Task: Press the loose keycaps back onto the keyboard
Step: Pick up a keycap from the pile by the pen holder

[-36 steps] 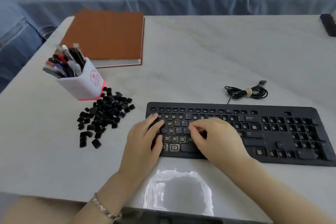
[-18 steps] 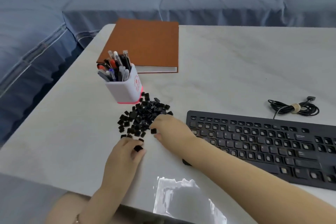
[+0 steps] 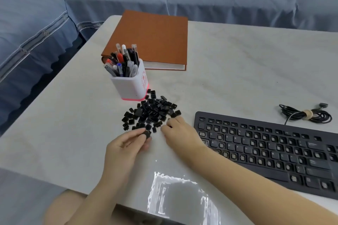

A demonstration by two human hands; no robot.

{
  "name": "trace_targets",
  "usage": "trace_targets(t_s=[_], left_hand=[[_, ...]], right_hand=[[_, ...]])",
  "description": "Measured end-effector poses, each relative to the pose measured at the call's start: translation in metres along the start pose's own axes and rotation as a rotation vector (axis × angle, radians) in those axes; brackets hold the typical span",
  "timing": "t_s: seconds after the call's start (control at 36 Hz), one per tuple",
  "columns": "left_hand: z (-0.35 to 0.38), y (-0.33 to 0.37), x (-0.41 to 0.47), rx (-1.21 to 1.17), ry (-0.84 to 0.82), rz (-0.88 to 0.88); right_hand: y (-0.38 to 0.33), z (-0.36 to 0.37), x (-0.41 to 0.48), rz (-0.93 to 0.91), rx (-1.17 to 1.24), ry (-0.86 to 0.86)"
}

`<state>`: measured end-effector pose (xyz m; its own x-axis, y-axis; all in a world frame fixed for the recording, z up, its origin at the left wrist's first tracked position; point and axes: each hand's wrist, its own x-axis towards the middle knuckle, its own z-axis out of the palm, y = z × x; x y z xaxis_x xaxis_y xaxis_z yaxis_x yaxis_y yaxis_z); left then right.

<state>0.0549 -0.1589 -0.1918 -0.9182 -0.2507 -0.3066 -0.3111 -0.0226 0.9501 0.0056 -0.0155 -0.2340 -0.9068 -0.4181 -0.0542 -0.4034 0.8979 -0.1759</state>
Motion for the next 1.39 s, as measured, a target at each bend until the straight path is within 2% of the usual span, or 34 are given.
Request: trace_targets(t_s=[0.08,0.14,0.25,0.47,0.61,0.67,0.75,0.86,0.94,1.0,1.08,1.19,1.39], left_hand=[[0.004,0.006,-0.005,0.039,-0.052,0.05],[0.008,0.009,-0.009,0.055,-0.072,0.089],[0.012,0.014,-0.015,0.076,-0.099,0.193],[0.02,0.029,-0.026,0.131,-0.141,0.316],[0.022,0.028,-0.028,0.158,-0.11,0.299],[0.024,0.029,-0.029,0.157,-0.1,0.297],[0.026,0.029,-0.03,0.112,-0.112,0.253],[0.031,0.027,-0.032,0.025,-0.139,0.136],[0.039,0.025,-0.035,0.034,-0.182,0.07],[0.047,0.024,-0.037,0.044,-0.215,0.029],[0.06,0.022,-0.041,0.039,-0.247,0.003],[0.078,0.018,-0.047,0.024,-0.29,-0.016],[0.117,0.011,-0.062,0.119,-0.447,0.006]], right_hand=[[0.004,0.001,-0.007,-0.008,-0.026,0.017],[0.002,-0.011,-0.013,-0.044,-0.06,-0.083],[0.01,-0.01,-0.02,-0.062,0.002,-0.159],[0.016,-0.005,-0.009,0.113,0.17,-0.061],[0.017,-0.011,-0.006,0.164,0.248,-0.044],[0.017,-0.012,-0.009,0.255,0.465,0.087],[0.018,-0.028,-0.014,0.5,0.902,0.228],[0.019,-0.05,-0.026,0.735,1.647,0.127],[0.021,-0.062,-0.045,0.831,1.9,0.045],[0.025,-0.065,-0.059,0.812,1.872,-0.008],[0.034,-0.064,-0.082,0.673,1.573,-0.02],[0.051,-0.066,-0.109,0.476,1.226,0.123],[0.087,-0.063,-0.151,0.351,0.853,0.308]])
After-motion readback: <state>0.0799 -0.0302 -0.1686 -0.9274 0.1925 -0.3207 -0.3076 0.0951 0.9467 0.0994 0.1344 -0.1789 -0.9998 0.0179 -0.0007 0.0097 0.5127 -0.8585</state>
